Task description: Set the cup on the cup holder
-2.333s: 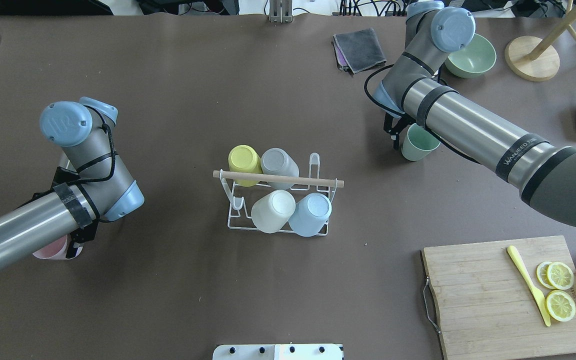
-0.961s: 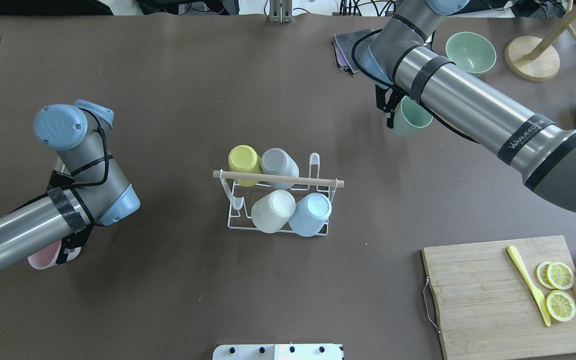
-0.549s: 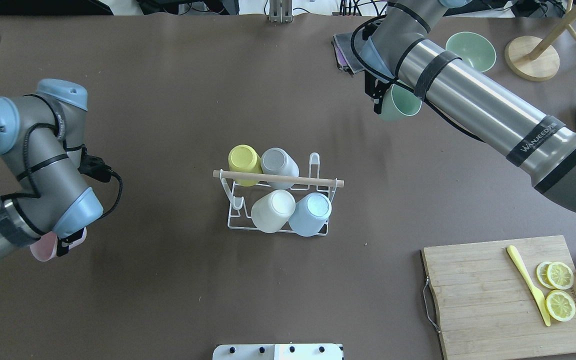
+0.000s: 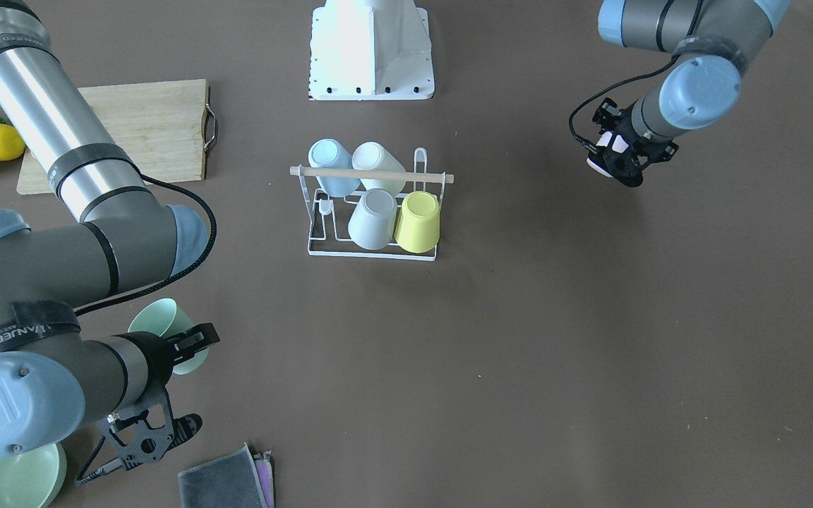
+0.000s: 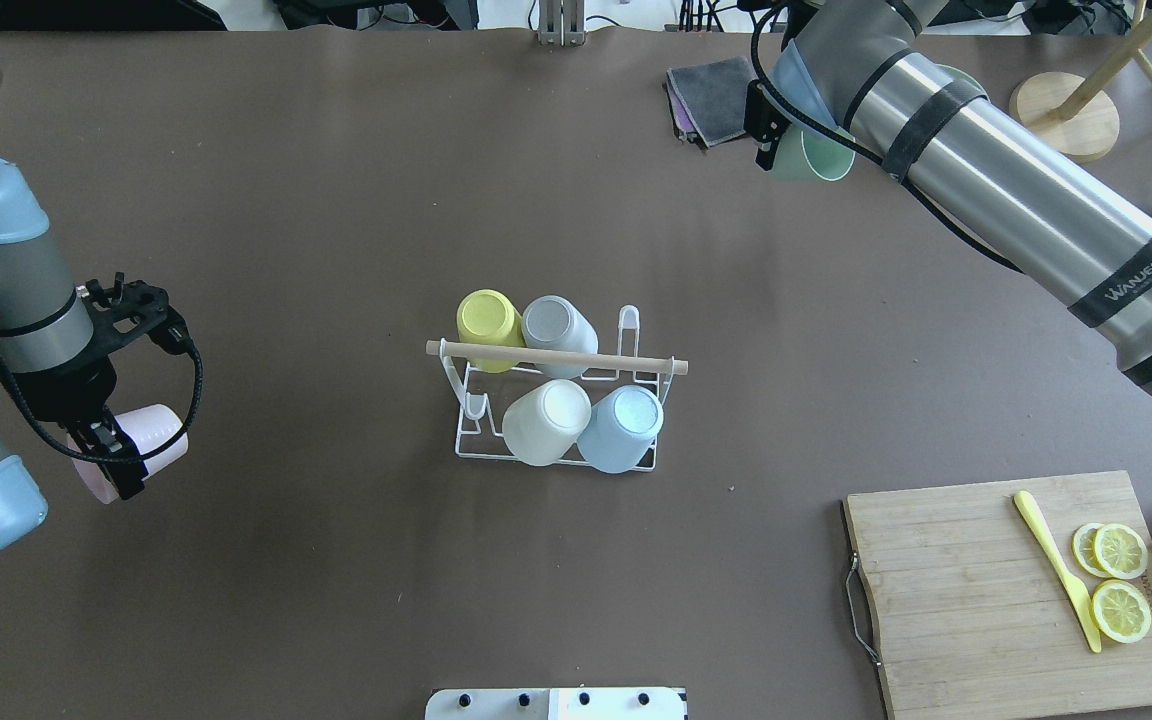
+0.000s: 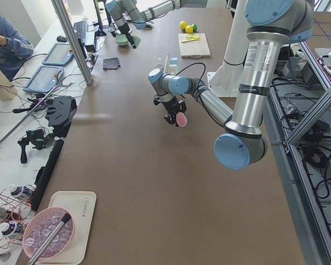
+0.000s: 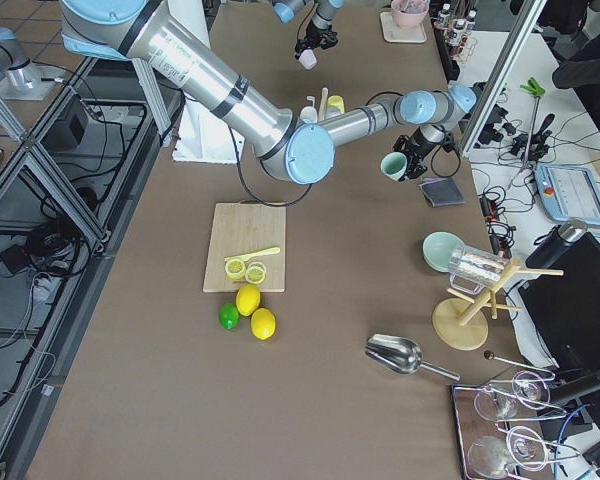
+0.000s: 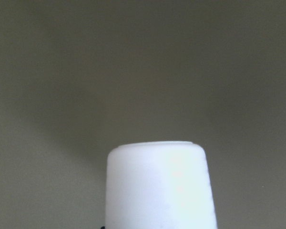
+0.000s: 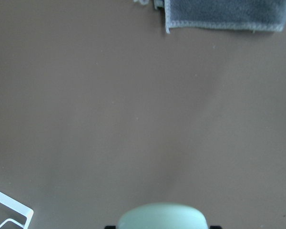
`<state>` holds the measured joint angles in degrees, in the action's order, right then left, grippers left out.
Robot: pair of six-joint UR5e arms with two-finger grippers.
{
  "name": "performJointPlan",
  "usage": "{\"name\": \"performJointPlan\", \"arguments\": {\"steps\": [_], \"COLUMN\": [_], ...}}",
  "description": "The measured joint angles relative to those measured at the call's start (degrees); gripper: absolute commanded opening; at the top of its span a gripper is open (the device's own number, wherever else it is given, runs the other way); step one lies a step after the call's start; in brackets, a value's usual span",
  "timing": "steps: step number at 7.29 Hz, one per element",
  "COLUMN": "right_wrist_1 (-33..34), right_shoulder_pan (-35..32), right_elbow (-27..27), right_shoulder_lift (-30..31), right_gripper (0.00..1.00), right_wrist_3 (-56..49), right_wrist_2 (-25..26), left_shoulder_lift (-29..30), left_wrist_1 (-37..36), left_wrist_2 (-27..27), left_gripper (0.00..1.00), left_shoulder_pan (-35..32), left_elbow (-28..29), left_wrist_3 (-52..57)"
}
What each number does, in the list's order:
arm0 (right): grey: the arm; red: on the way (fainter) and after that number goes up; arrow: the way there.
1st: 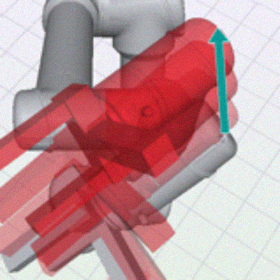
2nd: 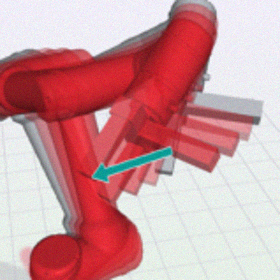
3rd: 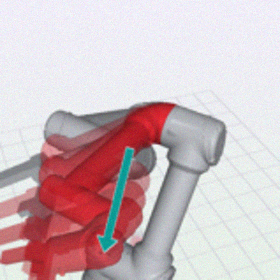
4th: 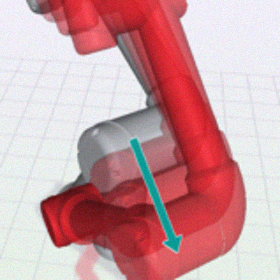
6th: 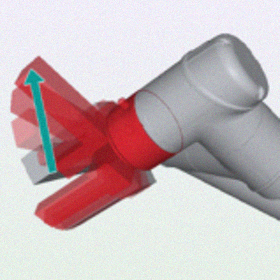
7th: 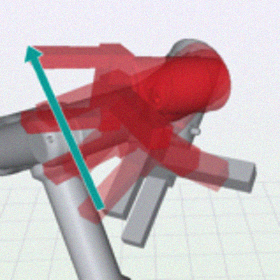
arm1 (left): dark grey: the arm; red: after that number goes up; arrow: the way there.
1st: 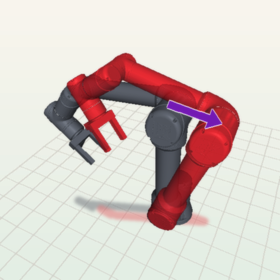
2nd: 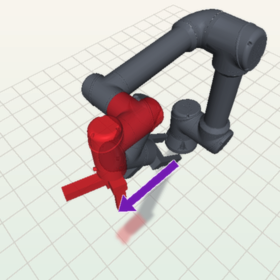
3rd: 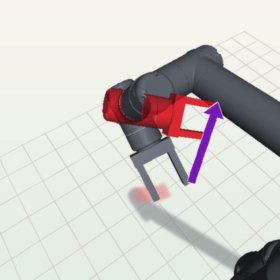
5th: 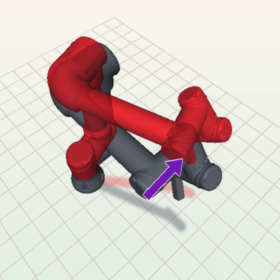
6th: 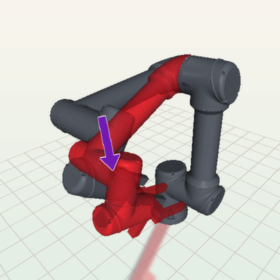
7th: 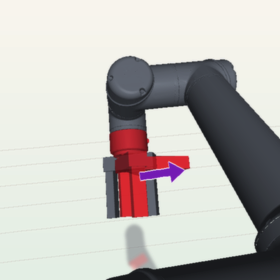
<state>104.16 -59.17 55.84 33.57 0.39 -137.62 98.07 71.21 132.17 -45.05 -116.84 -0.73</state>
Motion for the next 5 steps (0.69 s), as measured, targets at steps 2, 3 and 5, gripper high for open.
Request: {"name": "performJointPlan", "arguments": {"steps": [2, 3, 5], "right_wrist_1": [-5.58, -11.33, -21.87], "right_shoulder_pan": [-0.60, -0.73, -0.89], "right_elbow": [11.41, 16.07, 21.67], "right_shoulder_lift": [7.18, 11.31, 16.31], "right_gripper": [0.00, 0.00, 0.00], "right_wrist_3": [2.68, 5.28, 9.66], "right_wrist_2": [1.71, 2.44, 4.40], "left_shoulder_lift": [-4.43, -5.43, -6.05], "left_wrist_1": [23.04, 34.36, 53.17], "left_wrist_2": [-3.07, -6.74, -18.56], "left_gripper": [0.38, 0.35, 0.34], "left_shoulder_pan": [0.11, 0.72, 4.71], "left_elbow": [-2.16, -2.28, -2.35], "left_wrist_3": [-11.81, -19.22, -29.43]}}
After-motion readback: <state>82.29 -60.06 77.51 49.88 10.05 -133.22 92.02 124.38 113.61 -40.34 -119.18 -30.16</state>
